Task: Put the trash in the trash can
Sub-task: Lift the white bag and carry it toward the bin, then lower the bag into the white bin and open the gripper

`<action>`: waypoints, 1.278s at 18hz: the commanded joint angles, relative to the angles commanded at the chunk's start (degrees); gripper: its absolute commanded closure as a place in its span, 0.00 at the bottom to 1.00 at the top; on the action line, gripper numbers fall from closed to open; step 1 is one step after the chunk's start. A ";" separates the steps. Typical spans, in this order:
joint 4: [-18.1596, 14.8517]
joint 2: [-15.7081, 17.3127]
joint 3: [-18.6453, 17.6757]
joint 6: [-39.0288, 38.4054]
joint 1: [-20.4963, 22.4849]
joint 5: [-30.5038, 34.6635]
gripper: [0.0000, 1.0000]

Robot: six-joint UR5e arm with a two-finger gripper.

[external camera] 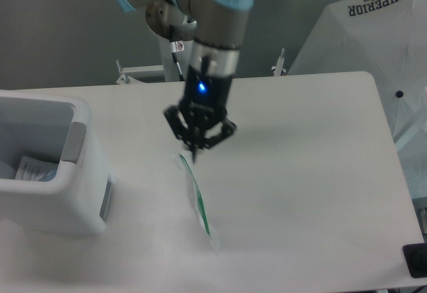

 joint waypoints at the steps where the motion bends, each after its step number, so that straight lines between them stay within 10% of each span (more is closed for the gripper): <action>1: 0.00 0.53 0.00 0.17 -0.17 -1.94 1.00; 9: 0.09 0.97 3.87 1.84 -7.72 -9.69 1.00; 17: -1.23 3.35 -2.28 23.09 -10.90 -9.43 1.00; 23: -1.49 3.43 -2.46 24.44 -10.99 -9.08 1.00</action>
